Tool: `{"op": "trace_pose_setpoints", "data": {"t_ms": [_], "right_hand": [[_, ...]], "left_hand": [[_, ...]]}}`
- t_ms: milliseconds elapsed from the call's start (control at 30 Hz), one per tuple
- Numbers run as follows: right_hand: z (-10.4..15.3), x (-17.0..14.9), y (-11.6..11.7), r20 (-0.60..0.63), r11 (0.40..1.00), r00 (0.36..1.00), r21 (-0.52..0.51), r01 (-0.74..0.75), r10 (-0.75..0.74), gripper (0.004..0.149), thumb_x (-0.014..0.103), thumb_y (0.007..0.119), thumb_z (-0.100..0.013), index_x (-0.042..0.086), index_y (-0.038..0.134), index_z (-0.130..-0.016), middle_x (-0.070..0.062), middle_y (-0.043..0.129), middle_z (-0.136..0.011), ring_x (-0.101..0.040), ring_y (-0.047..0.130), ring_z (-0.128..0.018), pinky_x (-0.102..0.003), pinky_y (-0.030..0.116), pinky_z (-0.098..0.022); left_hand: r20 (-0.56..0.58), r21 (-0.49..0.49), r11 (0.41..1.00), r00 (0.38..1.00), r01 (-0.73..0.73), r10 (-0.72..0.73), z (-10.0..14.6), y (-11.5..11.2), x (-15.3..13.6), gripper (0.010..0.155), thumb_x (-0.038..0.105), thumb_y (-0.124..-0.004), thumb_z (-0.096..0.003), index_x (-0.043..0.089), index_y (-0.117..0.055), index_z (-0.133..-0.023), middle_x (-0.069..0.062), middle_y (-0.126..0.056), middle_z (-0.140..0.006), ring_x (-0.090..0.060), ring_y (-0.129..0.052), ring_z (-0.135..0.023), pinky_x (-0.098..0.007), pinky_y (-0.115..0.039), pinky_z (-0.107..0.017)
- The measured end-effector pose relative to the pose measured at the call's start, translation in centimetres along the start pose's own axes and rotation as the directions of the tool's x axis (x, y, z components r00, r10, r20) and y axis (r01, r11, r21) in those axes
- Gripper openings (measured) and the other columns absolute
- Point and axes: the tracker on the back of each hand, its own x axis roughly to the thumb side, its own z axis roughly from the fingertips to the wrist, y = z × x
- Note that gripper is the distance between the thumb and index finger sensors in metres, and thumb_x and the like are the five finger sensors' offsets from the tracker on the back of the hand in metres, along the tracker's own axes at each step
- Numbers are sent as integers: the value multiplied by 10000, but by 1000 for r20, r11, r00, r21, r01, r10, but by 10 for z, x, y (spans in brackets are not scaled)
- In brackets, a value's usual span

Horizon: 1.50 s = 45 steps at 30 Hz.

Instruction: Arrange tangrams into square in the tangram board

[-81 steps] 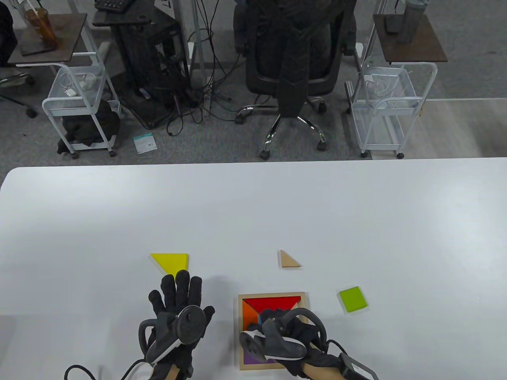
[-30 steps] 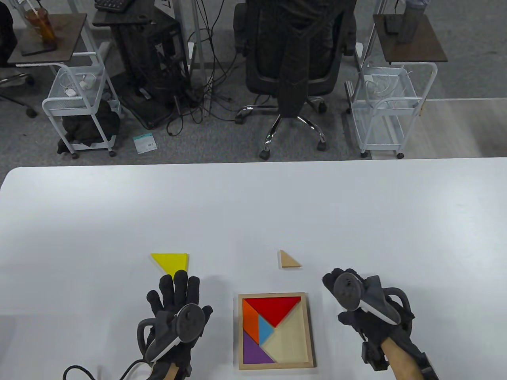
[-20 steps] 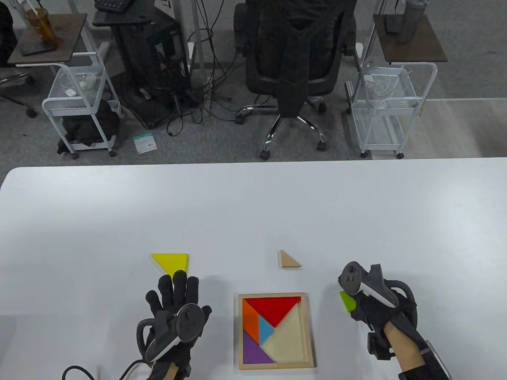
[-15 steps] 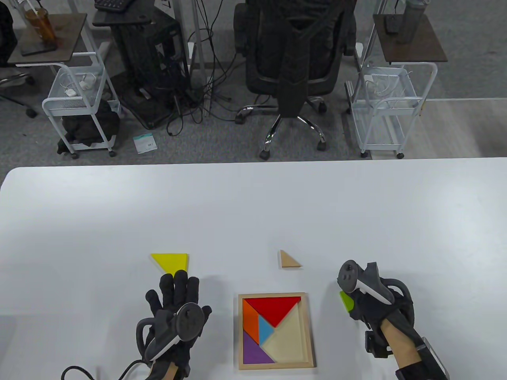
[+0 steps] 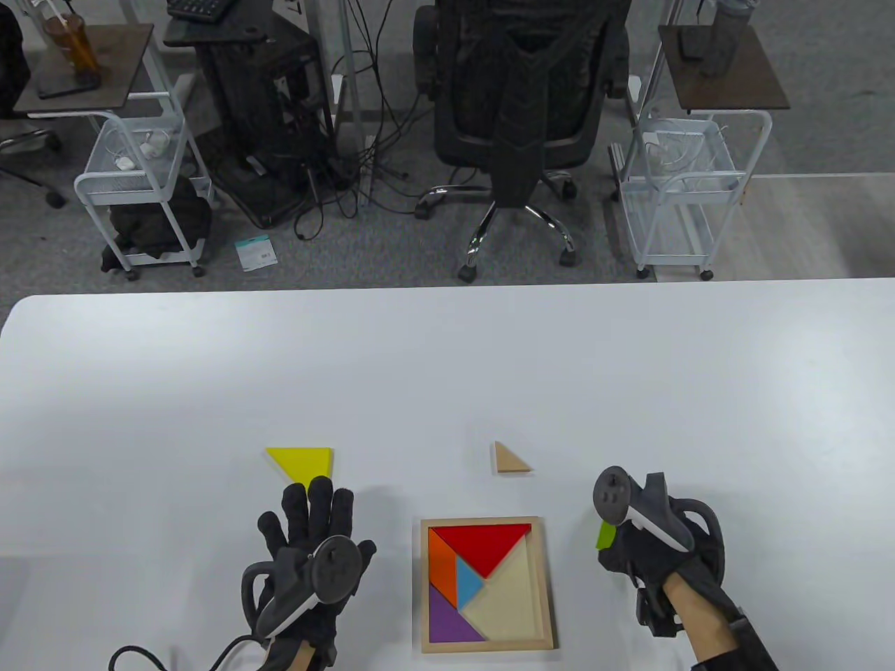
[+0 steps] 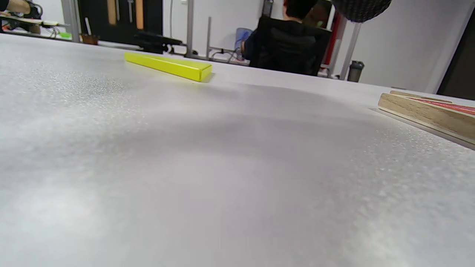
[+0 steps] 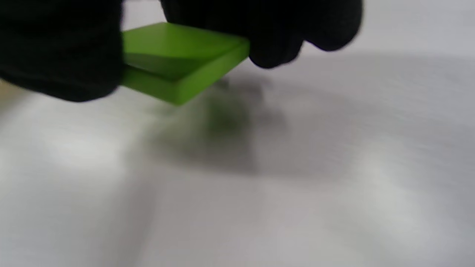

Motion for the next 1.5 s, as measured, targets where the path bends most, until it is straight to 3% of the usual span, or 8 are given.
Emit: {"op": "trace_pose_setpoints", "data": {"t_ms": [67, 200, 300, 433, 667, 1367, 1500], "right_hand": [[21, 29, -5, 53, 996, 999, -93, 5, 0, 849, 587, 848, -226, 126, 657, -913, -161, 777, -827, -336, 854, -628, -429, 780, -452], [55, 88, 3, 74, 991, 997, -130, -19, 29, 838, 613, 824, -229, 97, 716, -881, -171, 845, -767, -328, 908, -551, -413, 816, -383], [67, 123, 16, 92, 986, 992, -150, -76, 91, 840, 630, 808, -235, 76, 738, -864, -177, 874, -733, -317, 936, -502, -390, 840, -336], [70, 143, 24, 74, 982, 990, -158, -106, 119, 838, 637, 794, -249, 68, 737, -861, -176, 878, -725, -308, 944, -489, -378, 847, -322], [64, 152, 38, 57, 981, 983, -90, -169, 175, 833, 632, 786, -261, 58, 732, -862, -183, 878, -725, -310, 948, -486, -373, 852, -313], [66, 163, 48, 88, 971, 968, -83, -226, 233, 758, 582, 700, -335, 59, 706, -884, -176, 844, -760, -310, 920, -527, -360, 828, -344], [72, 156, 37, 90, 965, 969, -153, -214, 230, 795, 604, 651, -338, 86, 636, -941, -184, 758, -869, -366, 858, -661, -416, 795, -439]], "left_hand": [[4, -1, 1000, 1000, 1, -1, 0, 0, 1, 741, 530, -545, -594, 157, -227, -1150, -202, -38, -1170, -532, -36, -1027, -744, -95, -644], [9, -1, 1000, 1000, 2, -2, 0, -1, 2, 742, 529, -544, -595, 155, -223, -1150, -203, -35, -1169, -532, -35, -1026, -743, -95, -644], [13, 7, 1000, 1000, -7, 7, 2, 1, 3, 742, 528, -545, -596, 154, -222, -1150, -204, -35, -1168, -534, -35, -1025, -744, -95, -643], [17, 16, 1000, 1000, -17, 16, 4, 3, 4, 742, 527, -545, -596, 154, -221, -1150, -205, -33, -1168, -533, -35, -1025, -743, -96, -643], [26, 23, 1000, 1000, -8, 8, 4, 2, 6, 741, 527, -544, -597, 156, -219, -1150, -203, -26, -1166, -532, -23, -1021, -741, -92, -643], [27, 11, 1000, 1000, -5, 4, 4, 1, 8, 743, 525, -544, -597, 155, -212, -1149, -204, -20, -1164, -530, -20, -1020, -740, -90, -643], [27, 7, 1000, 1000, 11, -11, 3, 0, 9, 743, 525, -545, -597, 155, -214, -1149, -202, -20, -1163, -529, -18, -1020, -740, -88, -642]]}}
